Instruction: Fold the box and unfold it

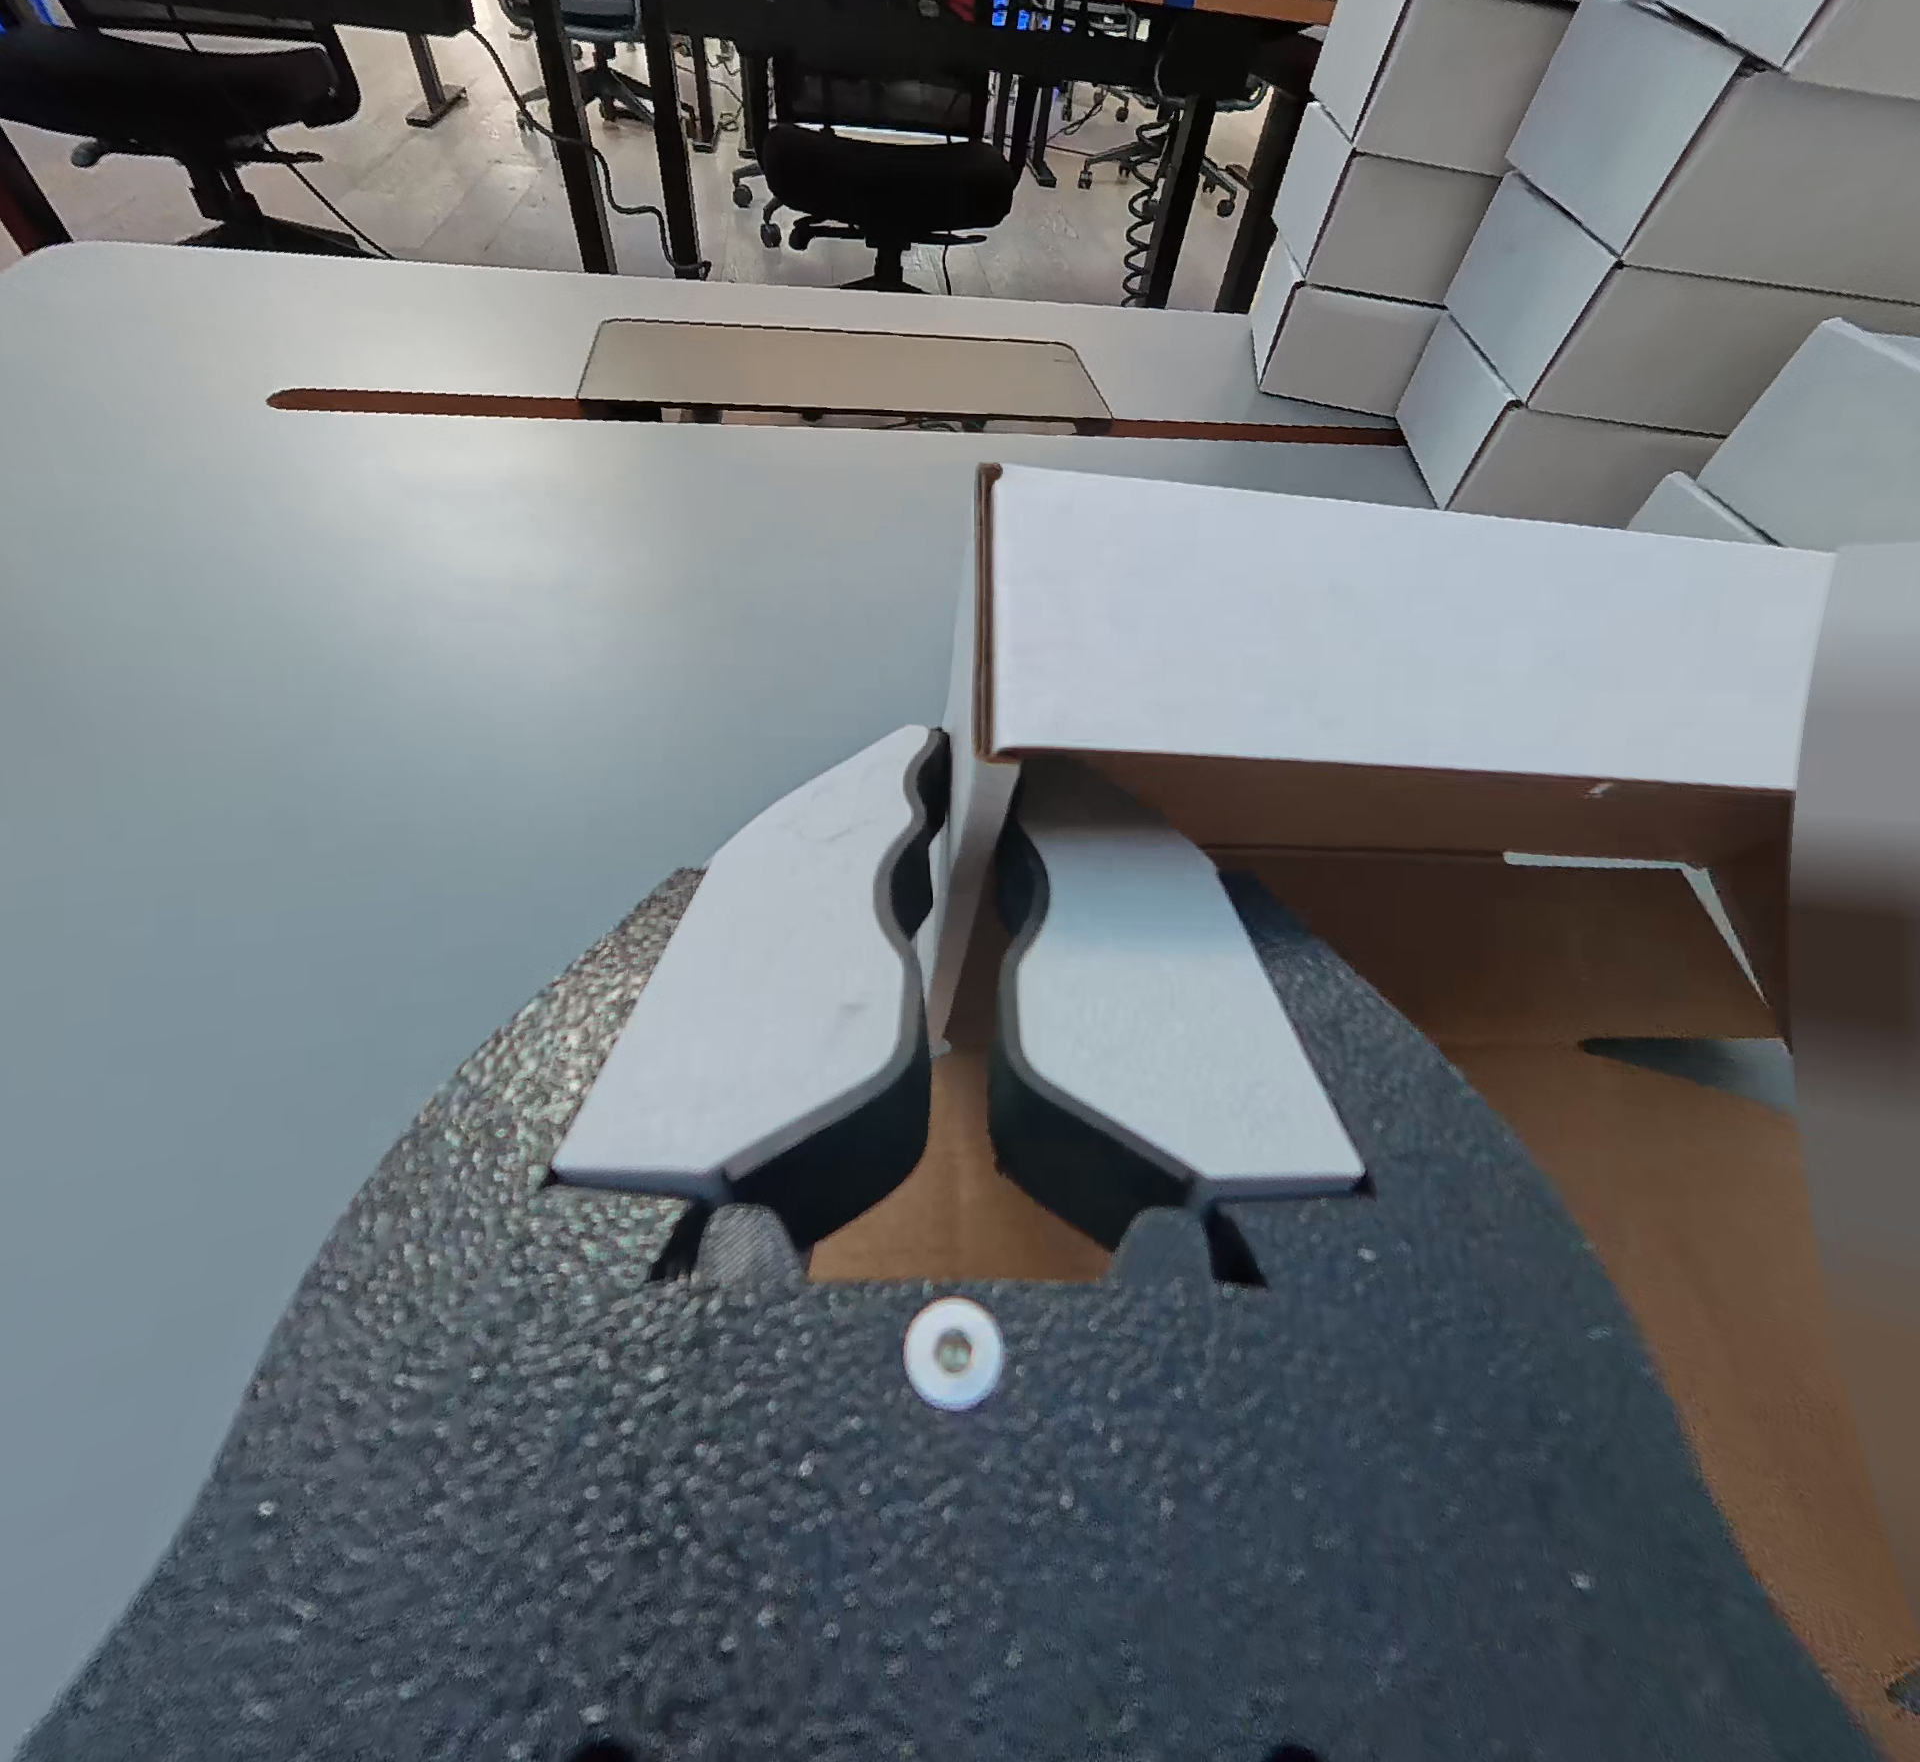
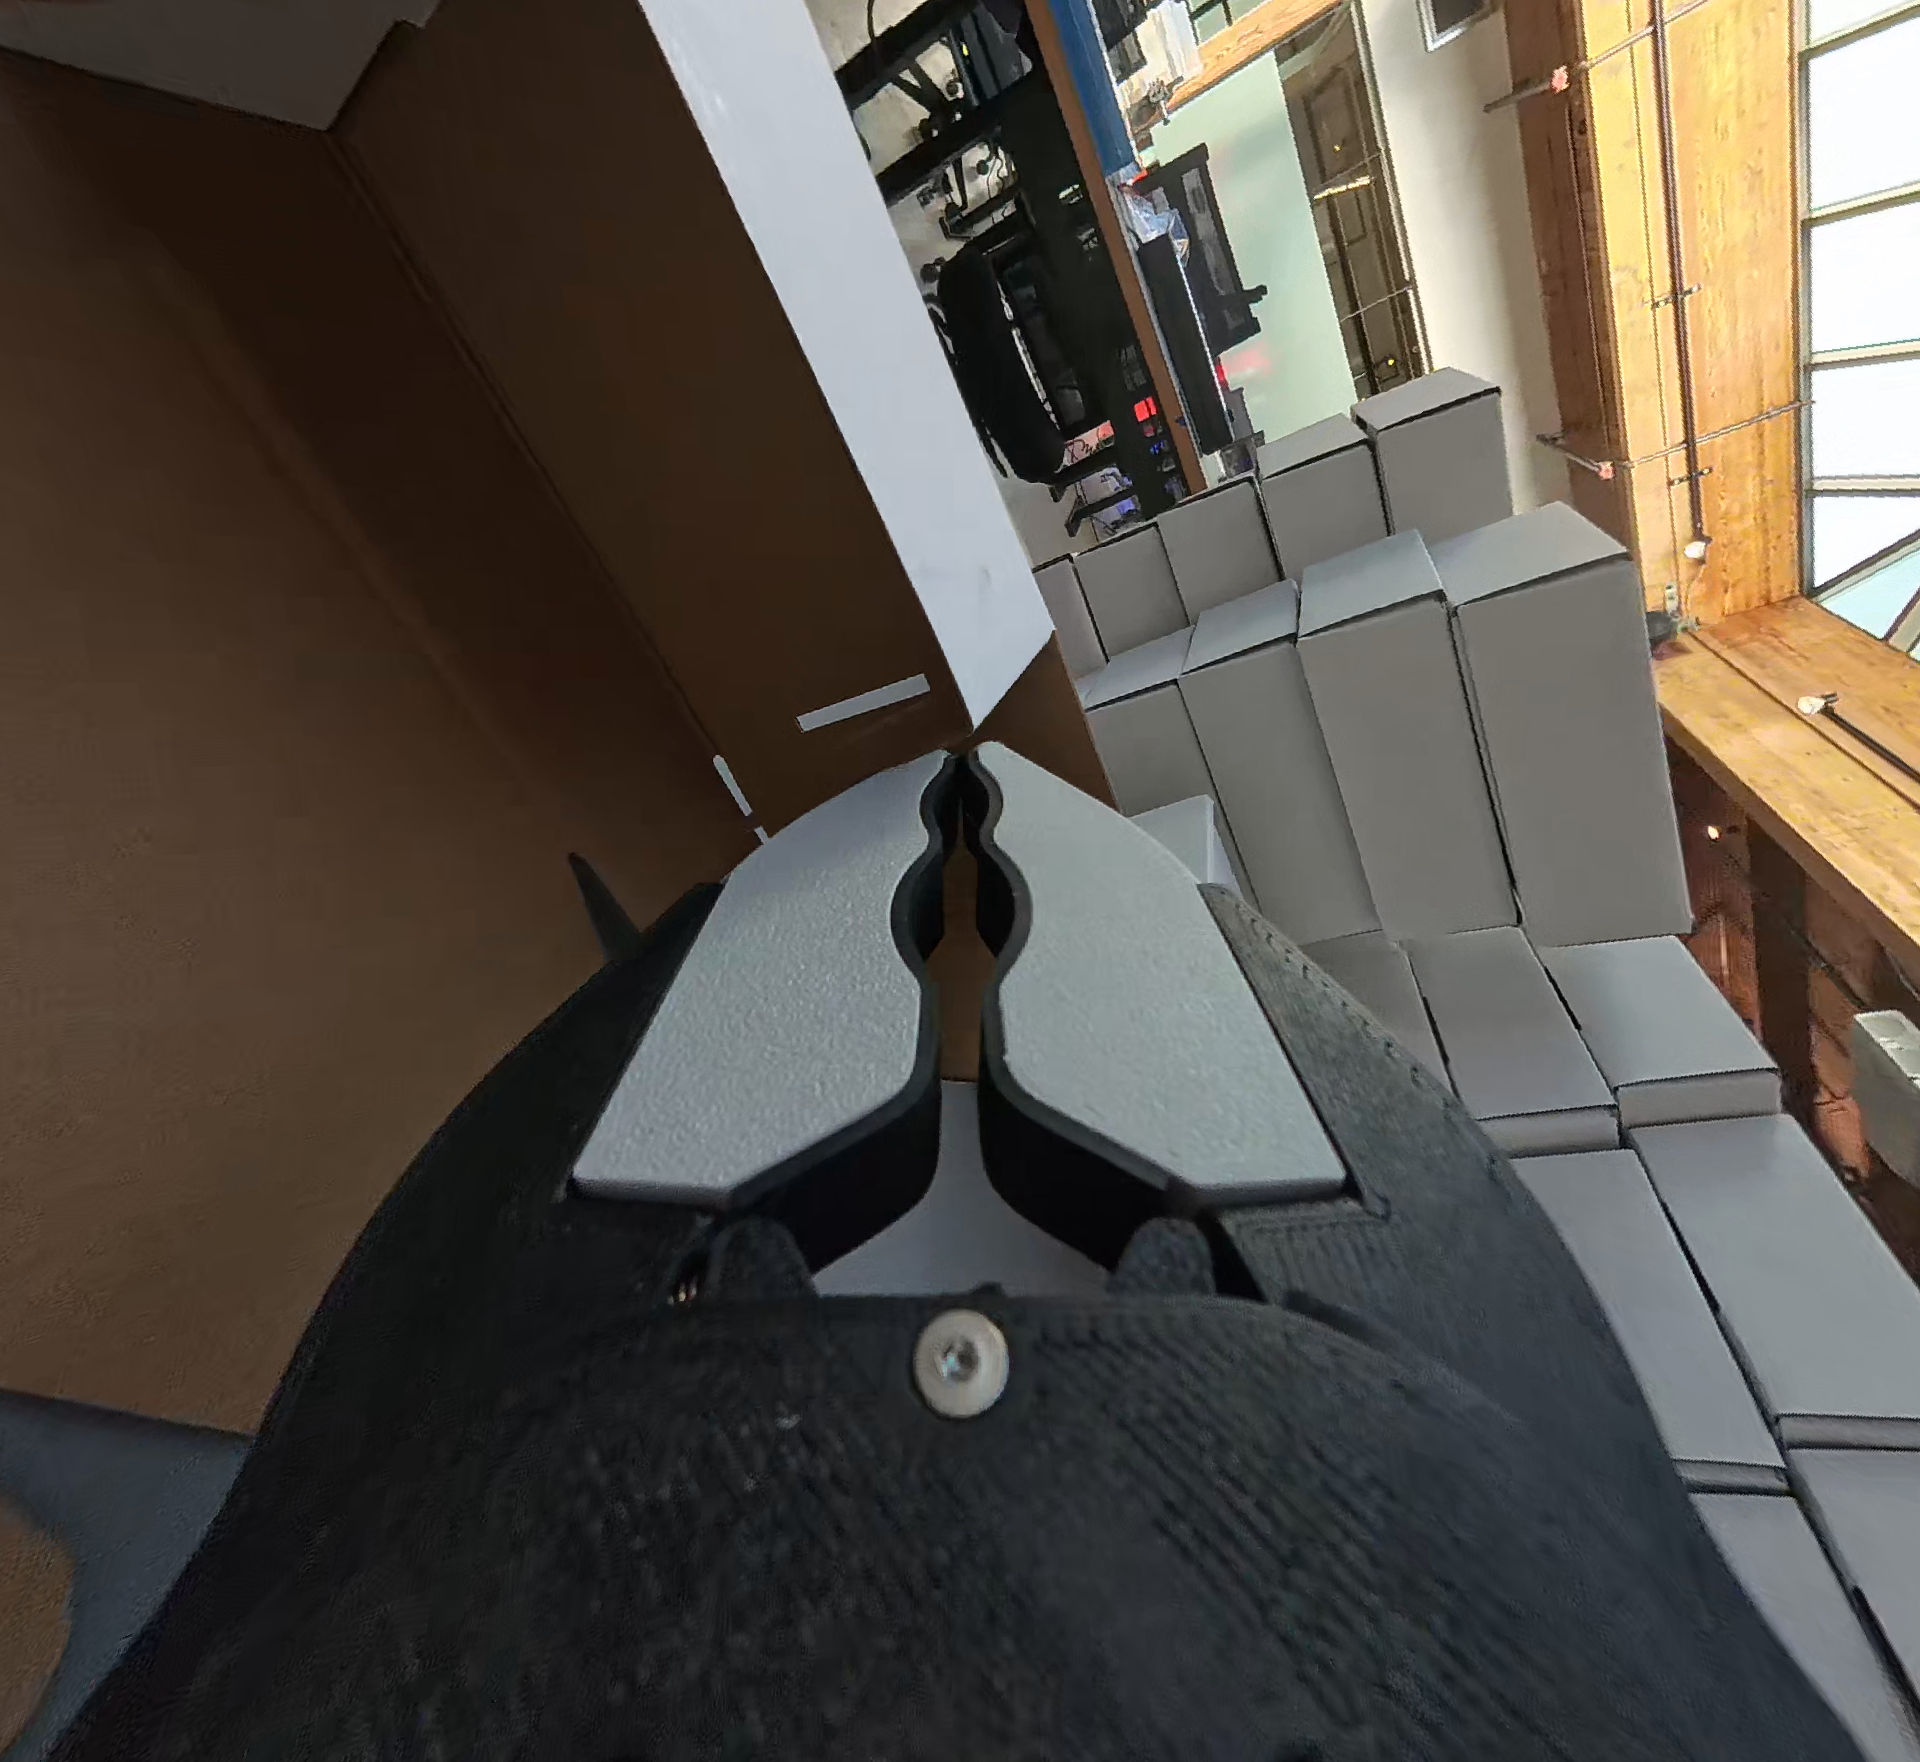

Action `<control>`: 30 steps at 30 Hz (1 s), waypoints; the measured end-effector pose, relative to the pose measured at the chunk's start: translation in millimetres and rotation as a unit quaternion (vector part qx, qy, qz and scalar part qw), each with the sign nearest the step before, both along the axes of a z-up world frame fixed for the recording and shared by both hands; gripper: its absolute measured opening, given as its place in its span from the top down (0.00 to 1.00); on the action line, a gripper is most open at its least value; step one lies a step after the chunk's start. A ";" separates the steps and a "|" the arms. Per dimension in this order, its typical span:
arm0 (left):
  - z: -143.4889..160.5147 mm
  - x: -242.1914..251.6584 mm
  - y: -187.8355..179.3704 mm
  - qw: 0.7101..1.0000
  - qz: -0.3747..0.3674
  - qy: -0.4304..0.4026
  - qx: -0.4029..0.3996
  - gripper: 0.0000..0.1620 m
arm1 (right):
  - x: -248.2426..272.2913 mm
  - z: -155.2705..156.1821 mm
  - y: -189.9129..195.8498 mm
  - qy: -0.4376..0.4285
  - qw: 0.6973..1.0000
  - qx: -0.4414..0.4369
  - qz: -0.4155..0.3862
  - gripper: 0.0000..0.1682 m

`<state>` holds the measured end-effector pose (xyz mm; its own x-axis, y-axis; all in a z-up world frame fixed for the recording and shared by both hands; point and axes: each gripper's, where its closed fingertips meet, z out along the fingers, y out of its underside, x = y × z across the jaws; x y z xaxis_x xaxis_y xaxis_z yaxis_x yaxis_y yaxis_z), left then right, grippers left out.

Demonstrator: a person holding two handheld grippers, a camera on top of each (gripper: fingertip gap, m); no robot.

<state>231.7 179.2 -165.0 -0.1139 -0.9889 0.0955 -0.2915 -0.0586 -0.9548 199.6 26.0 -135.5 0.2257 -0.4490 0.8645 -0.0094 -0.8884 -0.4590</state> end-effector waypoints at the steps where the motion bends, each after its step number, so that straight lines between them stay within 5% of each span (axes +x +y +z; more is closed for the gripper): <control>1: 1.9 -2.8 1.2 1.000 0.009 -0.006 0.012 0.96 | -0.2 0.9 1.4 0.008 0.999 0.035 0.004 1.00; 10: 64.8 -31.5 16.6 0.986 0.084 -0.103 0.104 0.97 | -13.6 30.9 5.8 0.008 0.962 0.269 0.048 1.00; 19: 106.7 -45.7 17.3 0.965 0.115 -0.157 0.178 0.96 | -27.2 64.6 -5.1 -0.132 0.986 0.104 0.021 1.00; 25: 104.4 -46.0 29.4 0.971 0.121 -0.152 0.142 0.96 | -43.8 79.6 7.5 -0.087 0.954 0.278 0.072 1.00; 30: 104.2 -48.9 31.3 0.974 0.122 -0.152 0.117 0.97 | -23.4 75.3 -5.1 -0.121 0.974 0.193 0.017 1.00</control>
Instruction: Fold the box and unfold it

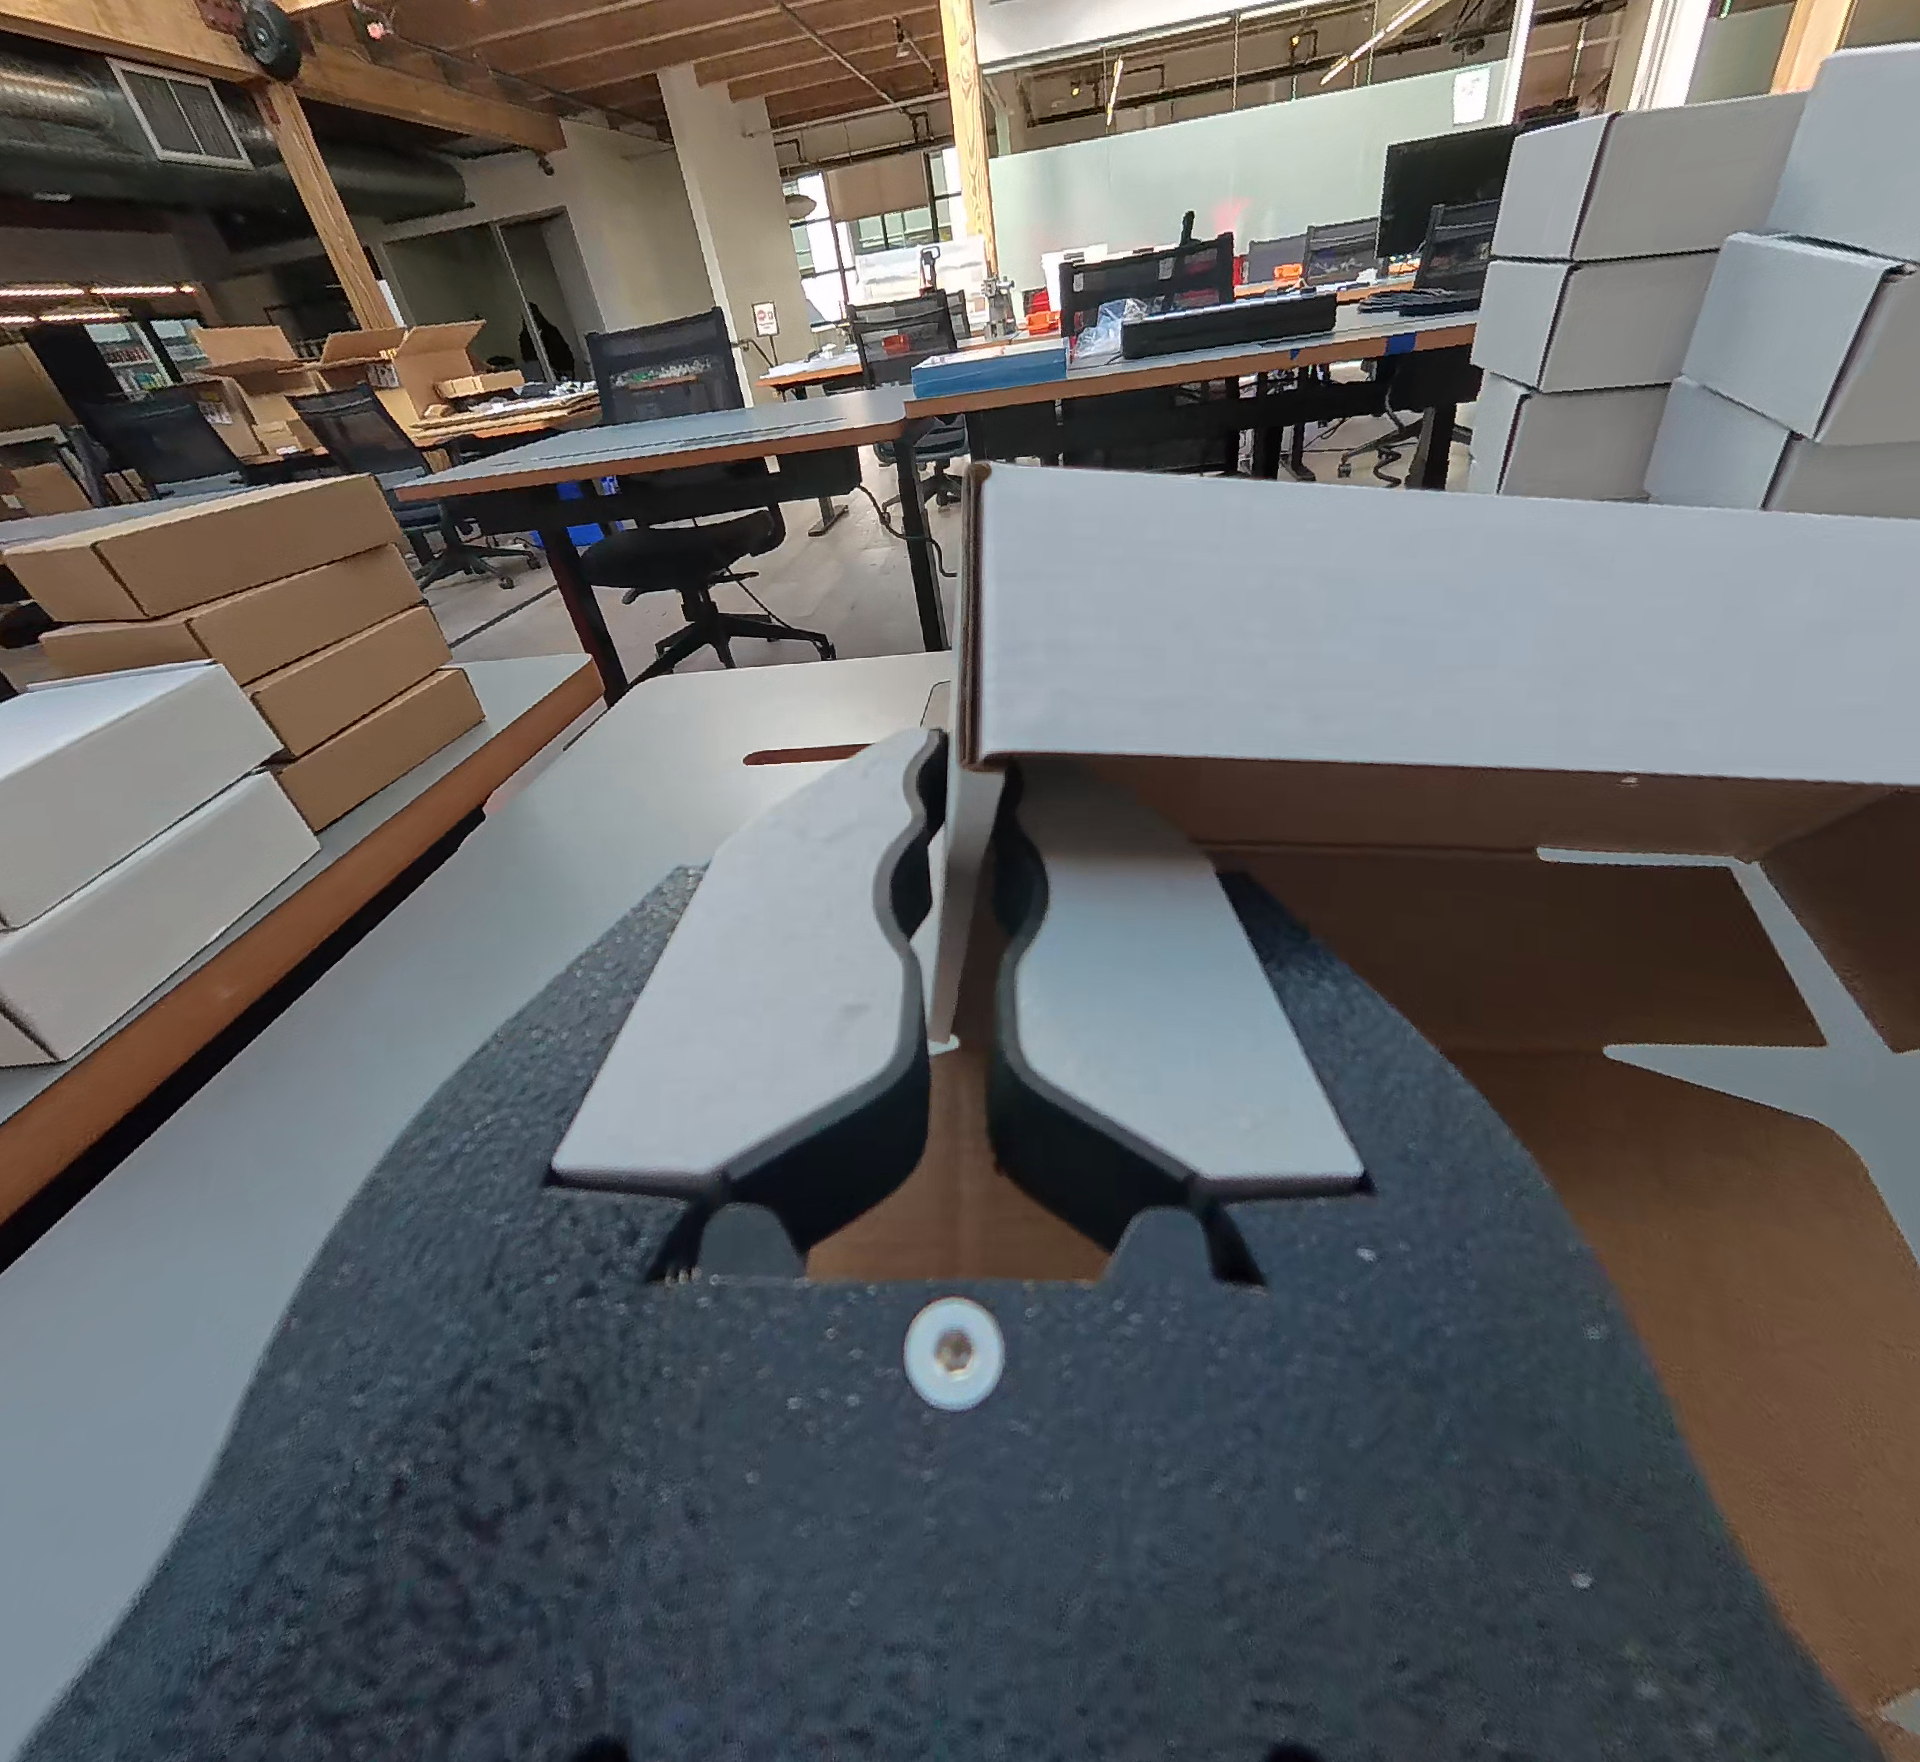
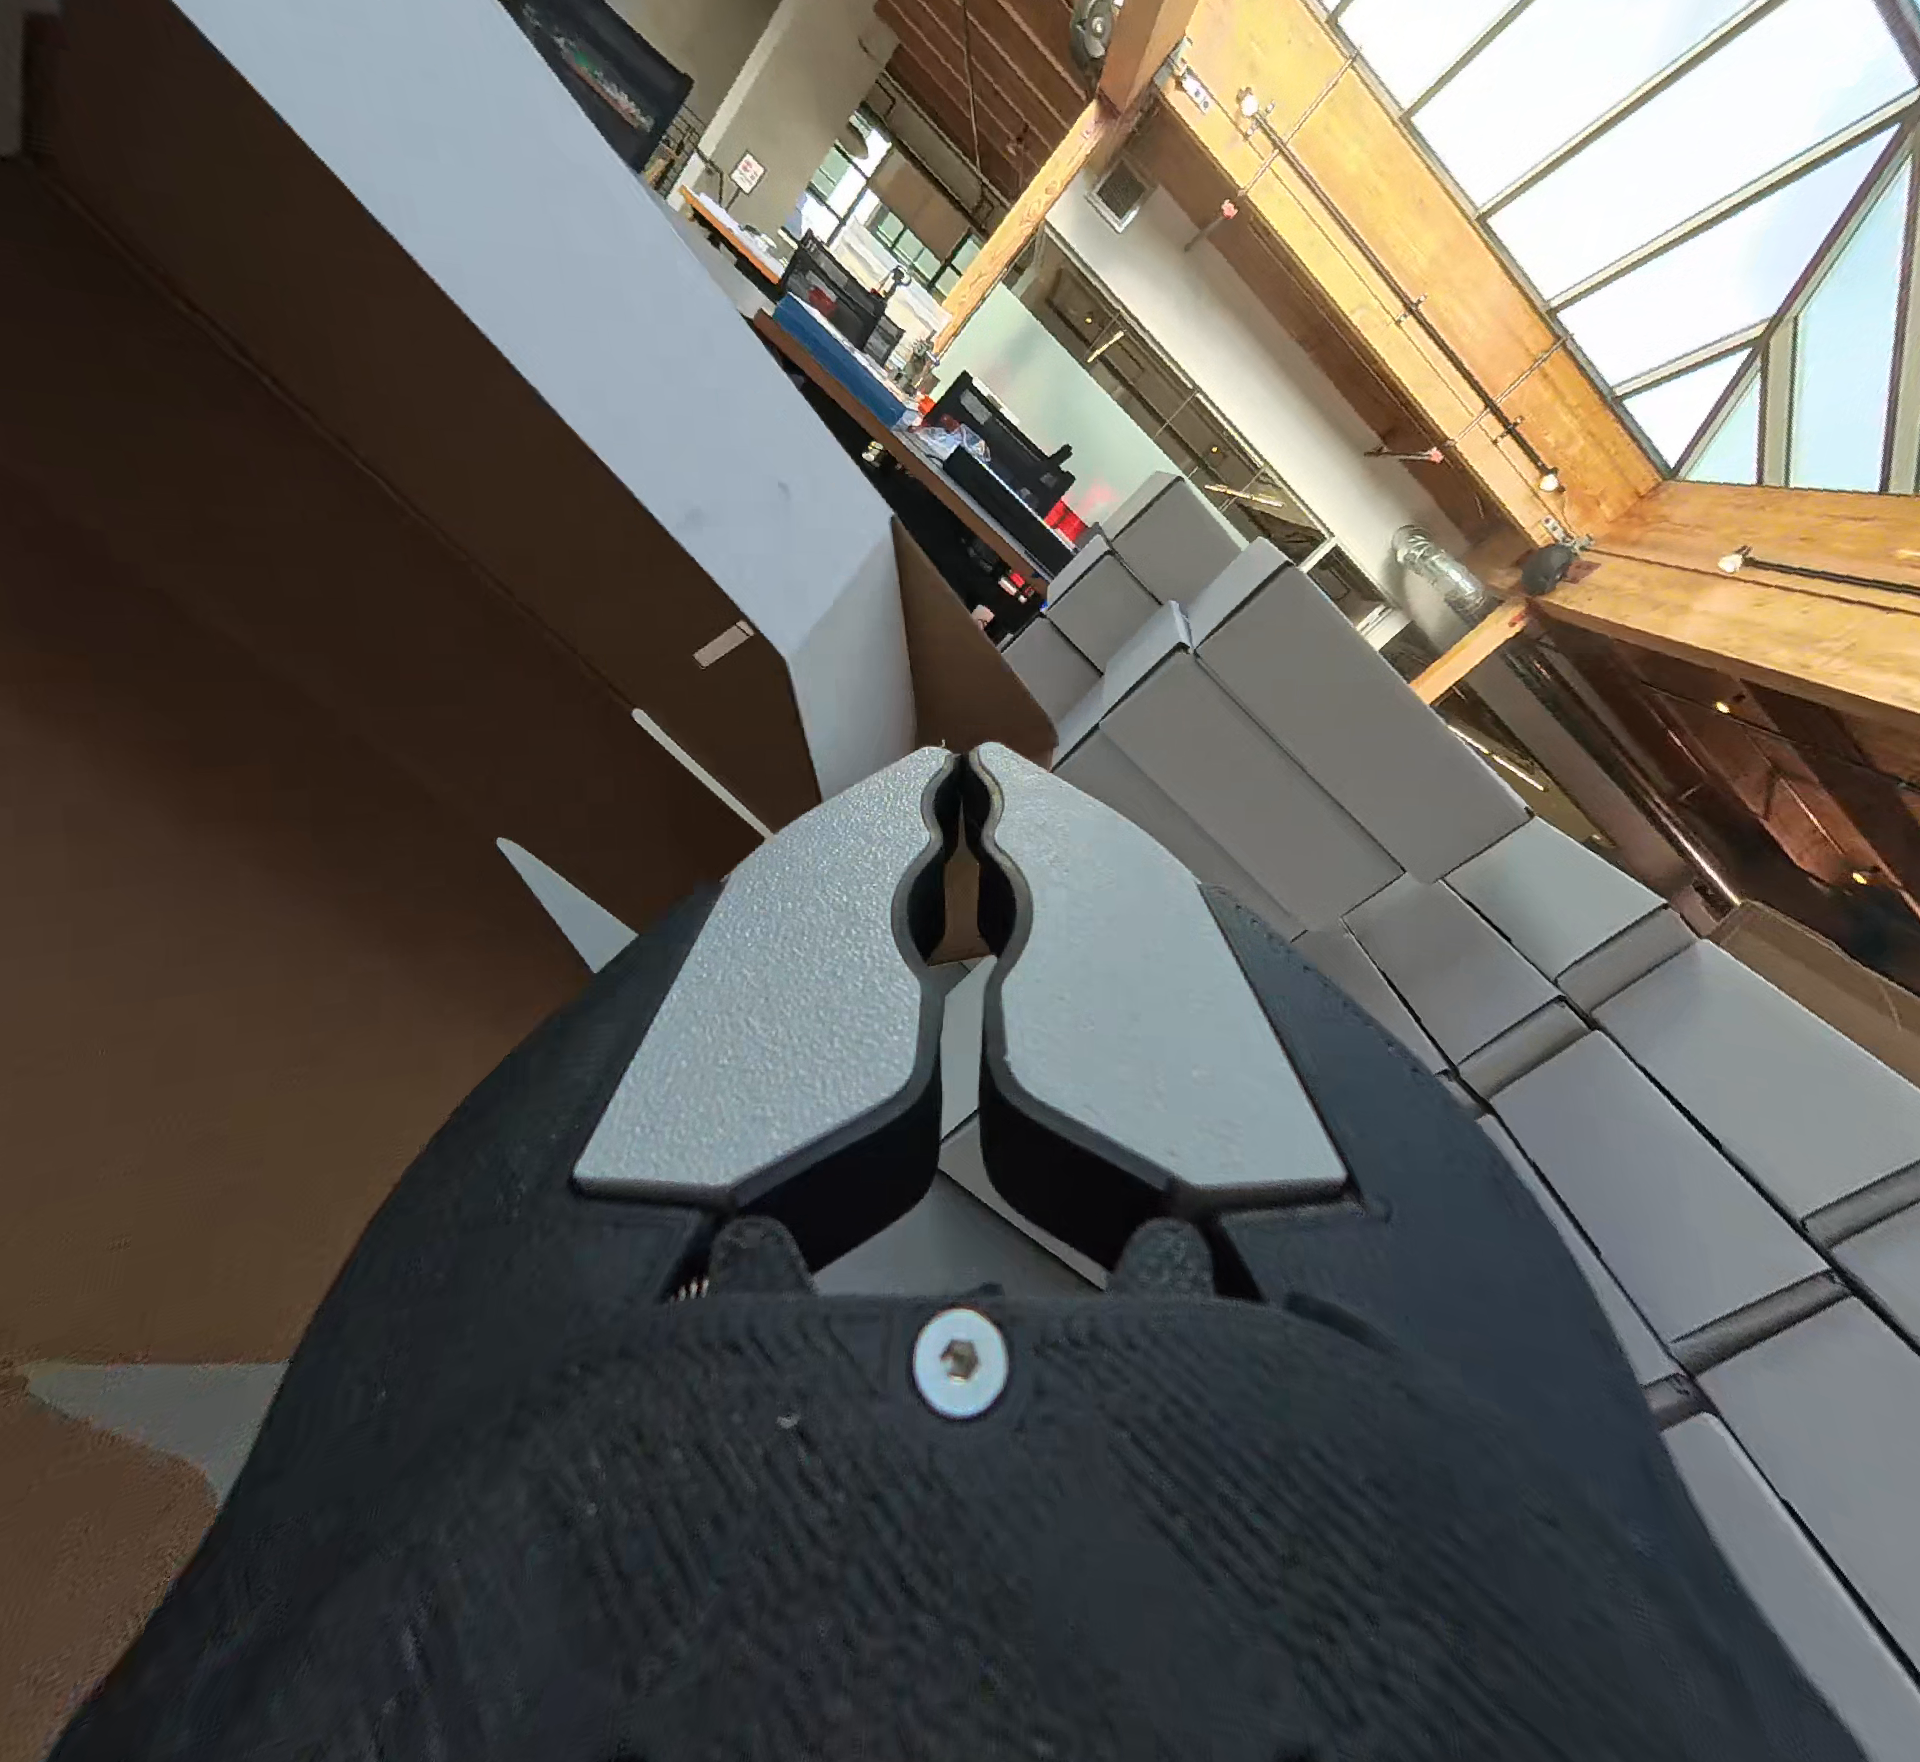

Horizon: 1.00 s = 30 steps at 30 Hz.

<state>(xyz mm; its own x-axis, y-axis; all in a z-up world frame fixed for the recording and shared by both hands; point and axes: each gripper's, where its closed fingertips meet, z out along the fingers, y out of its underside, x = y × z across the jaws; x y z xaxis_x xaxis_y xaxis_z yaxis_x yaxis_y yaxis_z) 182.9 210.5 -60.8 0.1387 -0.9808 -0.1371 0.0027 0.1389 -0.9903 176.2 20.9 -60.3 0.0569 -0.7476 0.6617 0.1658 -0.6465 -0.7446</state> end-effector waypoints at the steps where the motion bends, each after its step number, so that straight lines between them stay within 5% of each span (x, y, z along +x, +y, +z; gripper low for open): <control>1: -0.8 0.2 -0.5 1.000 0.000 0.000 -0.003 0.97 | 0.3 -2.3 4.0 0.002 1.000 -0.007 0.002 1.00; 8: -2.3 -2.1 -1.7 1.000 0.002 0.002 -0.011 0.96 | 6.4 -18.9 16.6 0.024 0.999 -0.047 -0.012 1.00; 15: 0.5 -6.6 0.0 1.000 -0.003 0.003 -0.009 0.96 | 3.7 -31.5 27.8 0.144 0.959 0.220 0.103 1.00; 18: 2.6 -7.0 -3.8 1.000 -0.011 0.009 -0.007 0.96 | 5.1 -28.3 25.4 0.150 0.943 0.270 0.123 1.00; 24: 4.0 -5.4 -8.8 1.000 -0.024 0.017 0.004 0.97 | 4.2 -17.6 13.9 0.035 0.992 0.093 0.081 1.00; 30: -1.8 -2.9 -14.9 0.999 -0.040 0.028 -0.015 0.96 | 6.7 -33.5 18.8 0.064 0.989 0.100 0.087 1.00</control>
